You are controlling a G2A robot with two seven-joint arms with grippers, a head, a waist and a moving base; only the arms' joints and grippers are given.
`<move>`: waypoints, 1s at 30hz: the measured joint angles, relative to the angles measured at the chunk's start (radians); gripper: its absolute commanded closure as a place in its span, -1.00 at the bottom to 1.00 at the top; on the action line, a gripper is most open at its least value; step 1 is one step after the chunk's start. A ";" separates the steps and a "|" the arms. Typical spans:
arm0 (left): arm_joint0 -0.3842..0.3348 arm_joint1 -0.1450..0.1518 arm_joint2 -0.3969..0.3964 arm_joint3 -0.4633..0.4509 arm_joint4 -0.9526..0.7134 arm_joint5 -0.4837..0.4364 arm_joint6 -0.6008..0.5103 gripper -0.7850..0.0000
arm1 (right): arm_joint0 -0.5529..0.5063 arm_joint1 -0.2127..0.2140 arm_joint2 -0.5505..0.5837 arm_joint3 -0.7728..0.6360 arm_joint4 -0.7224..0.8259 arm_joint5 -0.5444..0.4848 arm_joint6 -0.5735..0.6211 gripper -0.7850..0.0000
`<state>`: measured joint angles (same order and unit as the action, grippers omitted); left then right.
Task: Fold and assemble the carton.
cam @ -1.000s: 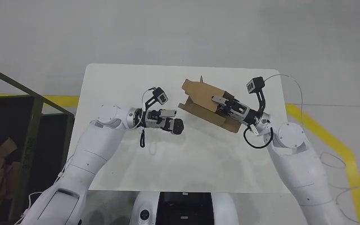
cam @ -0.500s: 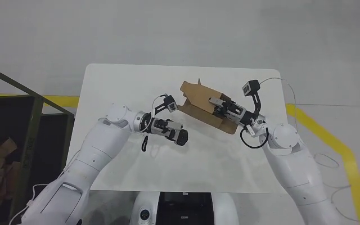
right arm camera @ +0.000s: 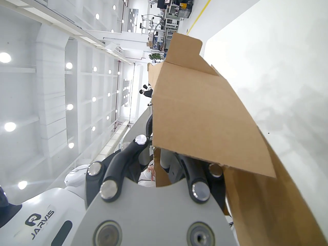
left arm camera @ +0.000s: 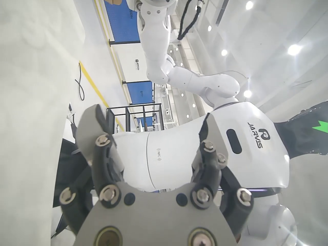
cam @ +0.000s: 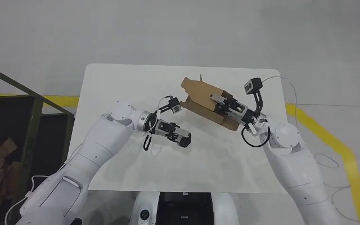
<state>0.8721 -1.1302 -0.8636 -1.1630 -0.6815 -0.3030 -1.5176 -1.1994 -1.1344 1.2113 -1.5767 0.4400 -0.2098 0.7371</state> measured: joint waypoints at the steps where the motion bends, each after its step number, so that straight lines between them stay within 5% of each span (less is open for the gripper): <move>1: -0.001 -0.001 0.004 0.004 0.011 -0.009 0.009 1.00 | -0.002 0.000 0.001 -0.003 0.001 0.003 -0.002 1.00; 17: -0.025 -0.020 0.033 0.113 0.047 -0.117 0.117 1.00 | -0.028 -0.001 0.017 -0.045 0.003 0.030 -0.024 1.00; 30: 0.067 0.029 -0.108 0.130 0.003 -0.126 0.140 1.00 | -0.025 0.001 0.042 -0.045 0.038 0.007 0.038 1.00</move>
<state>0.9390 -1.1013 -0.9721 -1.0333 -0.6788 -0.4291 -1.3772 -1.2248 -1.1338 1.2533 -1.6215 0.4783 -0.2032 0.7755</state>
